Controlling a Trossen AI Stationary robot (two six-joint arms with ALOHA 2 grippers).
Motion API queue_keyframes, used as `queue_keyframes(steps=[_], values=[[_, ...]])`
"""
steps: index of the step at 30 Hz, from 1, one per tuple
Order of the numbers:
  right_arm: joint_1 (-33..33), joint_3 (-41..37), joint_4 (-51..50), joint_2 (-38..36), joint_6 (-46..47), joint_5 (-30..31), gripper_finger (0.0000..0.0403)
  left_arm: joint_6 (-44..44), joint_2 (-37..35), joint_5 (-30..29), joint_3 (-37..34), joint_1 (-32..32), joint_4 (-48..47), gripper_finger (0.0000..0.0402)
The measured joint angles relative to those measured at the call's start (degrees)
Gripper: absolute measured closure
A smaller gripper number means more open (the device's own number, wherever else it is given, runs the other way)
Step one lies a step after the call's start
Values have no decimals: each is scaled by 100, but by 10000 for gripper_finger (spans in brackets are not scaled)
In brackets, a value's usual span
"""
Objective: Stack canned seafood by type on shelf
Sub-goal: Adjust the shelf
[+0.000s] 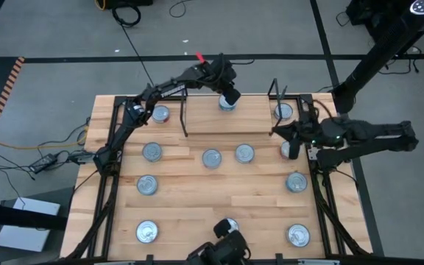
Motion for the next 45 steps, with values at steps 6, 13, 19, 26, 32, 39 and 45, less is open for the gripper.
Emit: queue_keyframes(steps=[6, 13, 19, 26, 32, 39, 45], values=[[-296, 964, -1857, -76, 419, -74, 395, -246, 0, -38, 0, -391, 708, 400], [-912, 2027, -4020, -72, 1649, -114, 396, -546, -2, -188, 2, -765, 1655, 401], [-1494, 2382, -4683, 132, 1971, -290, 397, -620, -4, -261, 2, -965, 2269, 401], [-1887, 2388, -4572, 369, 1500, -773, 398, -594, -7, -260, 2, -1164, 3003, 401], [-1990, 1899, -4186, 157, 1666, -1000, 401, -590, -7, -90, 4, -1211, 3442, 401], [-1992, 607, -2903, -456, 2041, -1473, 402, -596, -12, 194, -85, -1300, 4192, 401], [-1992, -105, -1838, -1256, 2335, -1463, 402, -846, -20, 668, -479, -1306, 5320, 401]])
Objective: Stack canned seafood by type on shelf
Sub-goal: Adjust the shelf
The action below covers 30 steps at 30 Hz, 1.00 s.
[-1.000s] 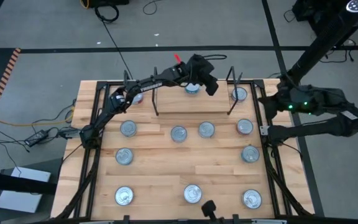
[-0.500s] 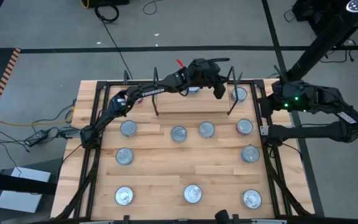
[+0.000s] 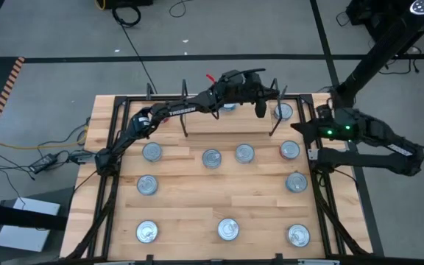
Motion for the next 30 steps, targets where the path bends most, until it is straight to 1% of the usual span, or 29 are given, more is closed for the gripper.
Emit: queue_keyframes(steps=[2, 5, 10, 14, 18, 23, 26, 30], values=[[2, -129, 178, -231, 39, 39, 402, -132, 0, 230, -160, -20, 299, 401], [0, -252, 298, -539, 78, 169, 402, -196, -1, 397, -389, -69, 674, 401], [1, -322, 308, -761, 135, 247, 402, -122, 0, 592, -537, -142, 773, 401], [0, -322, 317, -678, 72, 259, 402, -26, 0, 726, -546, -209, 746, 401], [1, -322, 552, -381, -334, 242, 402, 93, -7, 783, -546, -259, 755, 401], [2, -322, 1093, -90, -1223, -219, 402, 235, -22, 748, -608, -304, 824, 401], [2, -322, 1118, -68, -1873, -488, 402, 69, -39, 752, -1073, -373, 1564, 401], [2, -322, 1101, -117, -2702, -757, 402, -387, -69, 670, -1940, -456, 3053, 401]])
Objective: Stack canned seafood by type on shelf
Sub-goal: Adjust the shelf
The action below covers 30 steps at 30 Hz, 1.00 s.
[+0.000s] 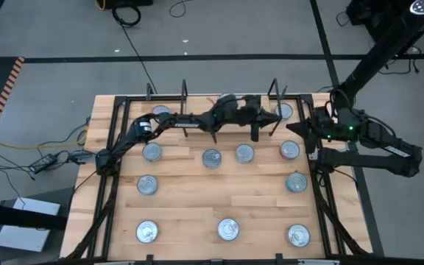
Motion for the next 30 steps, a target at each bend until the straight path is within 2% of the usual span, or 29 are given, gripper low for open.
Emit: queue_keyframes(steps=[4, 11, 18, 24, 28, 30], values=[[0, 0, -111, -2, -586, -214, 402, 236, -476, -84, -841, -17, 229, 401], [0, 0, -126, 128, -1040, -535, 401, 1166, -1817, -255, -2163, -19, -662, 401], [-71, 94, 151, 1137, -965, -789, 401, 1396, -3340, -721, -3395, 18, -1828, 401], [-545, 1133, -78, 2217, -949, -802, 401, 1393, -4759, -1323, -4321, 198, -2690, 401], [-1179, 1980, -817, 2897, -526, -736, 401, 1385, -5593, -1207, -4837, 486, -3184, 401], [-1494, 2369, -1329, 3297, -292, -475, 400, 1363, -5978, -1096, -4995, 676, -3466, 401]])
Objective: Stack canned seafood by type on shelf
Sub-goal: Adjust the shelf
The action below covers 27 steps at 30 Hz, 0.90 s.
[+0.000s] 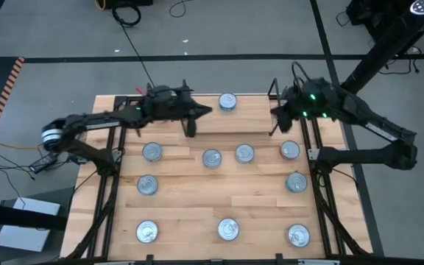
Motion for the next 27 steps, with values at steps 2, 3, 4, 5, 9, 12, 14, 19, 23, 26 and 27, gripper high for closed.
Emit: queue_keyframes(steps=[2, 3, 4, 5, 9, 12, 14, 19, 23, 26, 27], values=[[-283, 423, -453, 443, 220, 321, 400, 17, -292, 143, -71, 206, -481, 401], [-404, 616, -639, 652, 317, 410, 400, 41, -407, 250, -72, 310, -702, 401], [-526, 820, -873, 889, 398, 485, 400, 83, -509, 350, -76, 410, -878, 401], [-647, 986, -1134, 1107, 472, 576, 400, 148, -622, 462, -76, 492, -996, 401], [-1136, 1475, -2143, 1964, 830, 817, 400, 317, -999, 846, -72, 841, -1271, 401], [-1378, 1621, -2469, 2405, 923, 846, 400, 308, -1107, 1061, -72, 1067, -1334, 401], [-1472, 1652, -2569, 2610, 1025, 939, 400, 302, -1175, 1187, -72, 1184, -1311, 401], [-1699, 1692, -2604, 2882, 1010, 1251, 400, 186, -1209, 1222, -72, 1340, -1313, 401], [-1906, 1690, -2655, 3110, 809, 1318, 400, 172, -1211, 1167, -72, 1348, -1293, 401], [-2005, 1690, -2428, 3211, 629, 1073, 400, 155, -1209, 1111, -72, 1348, -1282, 401], [-2028, 1690, -2380, 3233, 590, 1000, 400, 153, -1209, 1052, -72, 1348, -1279, 401]])
